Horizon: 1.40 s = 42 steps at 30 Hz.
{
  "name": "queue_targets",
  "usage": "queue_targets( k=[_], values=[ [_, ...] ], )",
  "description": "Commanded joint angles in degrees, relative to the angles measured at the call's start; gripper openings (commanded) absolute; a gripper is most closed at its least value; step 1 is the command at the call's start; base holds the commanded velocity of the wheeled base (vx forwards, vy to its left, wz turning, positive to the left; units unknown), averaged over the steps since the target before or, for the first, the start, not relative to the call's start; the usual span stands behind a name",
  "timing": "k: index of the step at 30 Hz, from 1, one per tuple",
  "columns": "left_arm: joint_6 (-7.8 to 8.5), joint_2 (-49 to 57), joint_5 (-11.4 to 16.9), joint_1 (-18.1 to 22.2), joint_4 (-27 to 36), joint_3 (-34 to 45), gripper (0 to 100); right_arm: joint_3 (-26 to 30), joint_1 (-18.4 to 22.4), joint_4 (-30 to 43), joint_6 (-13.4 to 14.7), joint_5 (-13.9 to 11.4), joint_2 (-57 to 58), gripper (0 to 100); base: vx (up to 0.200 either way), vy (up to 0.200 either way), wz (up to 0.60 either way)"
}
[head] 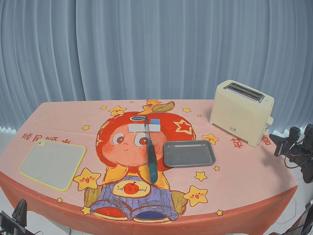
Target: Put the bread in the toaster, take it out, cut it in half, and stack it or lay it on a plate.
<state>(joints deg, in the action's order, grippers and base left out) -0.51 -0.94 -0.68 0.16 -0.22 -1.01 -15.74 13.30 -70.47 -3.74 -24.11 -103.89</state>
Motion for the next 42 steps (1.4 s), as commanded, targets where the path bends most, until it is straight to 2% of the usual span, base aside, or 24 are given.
queue_targets(
  k=[1, 12, 15, 19, 27, 42],
  values=[
    [-0.02, 0.3, 0.0, 0.0, 0.0, 1.0, 0, -1.0, 0.1, 0.0, 0.1, 0.1, -2.0, 0, 0.0, 0.0, 0.0],
    [-0.02, 0.3, 0.0, 0.0, 0.0, 1.0, 0, -2.6, -0.3, -0.1, 0.0, 0.6, -3.1, 0, 0.0, 0.0, 0.0],
    [-0.02, 0.3, 0.0, 0.0, 0.0, 1.0, 0, -3.3, -0.5, -0.1, 0.2, 0.6, -3.3, 0, 0.0, 0.0, 0.0],
    [-0.02, 0.3, 0.0, 0.0, 0.0, 1.0, 0, -3.8, -0.6, -0.1, 1.2, 1.9, -3.6, 0, 0.0, 0.0, 0.0],
    [-0.02, 0.3, 0.0, 0.0, 0.0, 1.0, 0, -5.3, -0.6, -1.7, 2.0, 2.1, -7.1, 0, 0.0, 0.0, 0.0],
    [-0.02, 0.3, 0.0, 0.0, 0.0, 1.0, 0, -3.9, -0.8, -3.2, 1.8, 2.3, -8.9, 0, 0.0, 0.0, 0.0]
  ],
)
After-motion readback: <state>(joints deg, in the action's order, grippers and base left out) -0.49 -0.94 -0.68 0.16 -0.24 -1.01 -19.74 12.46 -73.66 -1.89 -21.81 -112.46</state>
